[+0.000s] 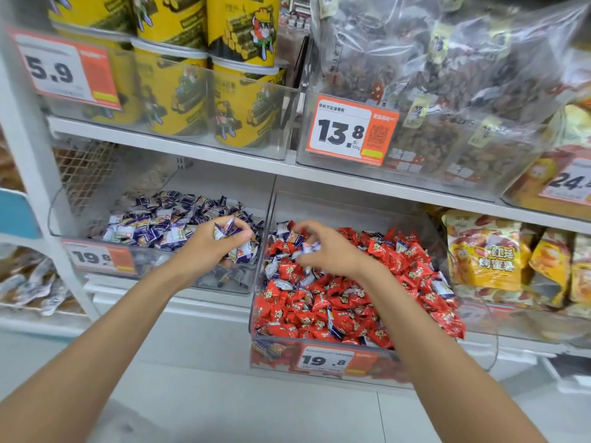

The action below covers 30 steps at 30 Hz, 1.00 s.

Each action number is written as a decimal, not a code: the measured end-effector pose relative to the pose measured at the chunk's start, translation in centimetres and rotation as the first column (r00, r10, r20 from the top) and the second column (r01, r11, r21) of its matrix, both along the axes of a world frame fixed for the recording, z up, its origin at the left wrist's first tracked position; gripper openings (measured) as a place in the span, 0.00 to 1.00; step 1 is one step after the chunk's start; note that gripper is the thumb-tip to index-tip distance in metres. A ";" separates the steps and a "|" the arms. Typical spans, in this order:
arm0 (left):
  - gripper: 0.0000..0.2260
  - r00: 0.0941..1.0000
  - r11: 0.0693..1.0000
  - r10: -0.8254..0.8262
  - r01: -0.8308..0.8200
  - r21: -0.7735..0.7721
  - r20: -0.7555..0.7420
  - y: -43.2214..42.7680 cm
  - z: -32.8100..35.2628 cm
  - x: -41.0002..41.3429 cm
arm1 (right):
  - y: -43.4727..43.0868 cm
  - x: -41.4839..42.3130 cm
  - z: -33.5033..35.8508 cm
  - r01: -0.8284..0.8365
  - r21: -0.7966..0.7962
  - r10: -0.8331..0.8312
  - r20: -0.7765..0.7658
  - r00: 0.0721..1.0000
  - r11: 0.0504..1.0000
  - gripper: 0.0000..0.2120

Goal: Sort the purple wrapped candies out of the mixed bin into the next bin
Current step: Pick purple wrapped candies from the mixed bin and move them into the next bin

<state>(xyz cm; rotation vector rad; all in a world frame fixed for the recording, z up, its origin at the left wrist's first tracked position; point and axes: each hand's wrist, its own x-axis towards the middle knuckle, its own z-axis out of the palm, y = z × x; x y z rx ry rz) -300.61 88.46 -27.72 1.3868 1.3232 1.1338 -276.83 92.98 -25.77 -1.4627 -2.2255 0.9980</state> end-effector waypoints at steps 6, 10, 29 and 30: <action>0.04 0.999 1.000 -0.010 0.010 0.000 -0.041 0.0 -0.2 0.4 | -0.4 -3.1 -2.9 -0.185 0.020 0.174 0.245 0.954 0.983 0.14; 0.03 0.999 0.999 -0.033 0.033 -0.006 -0.026 -0.3 0.0 0.8 | 0.9 -1.7 -2.1 -0.183 -0.015 0.179 0.306 0.935 0.983 0.09; 0.04 0.997 0.998 -0.066 0.066 0.009 -0.027 -0.6 -0.2 0.0 | -1.9 0.4 -1.0 -0.154 -0.043 0.160 0.175 0.971 0.987 0.10; 0.04 0.998 0.998 -0.063 0.063 0.015 -0.029 -0.6 -0.2 -0.4 | -2.2 0.7 -0.4 -0.125 -0.039 0.129 0.119 0.984 0.991 0.10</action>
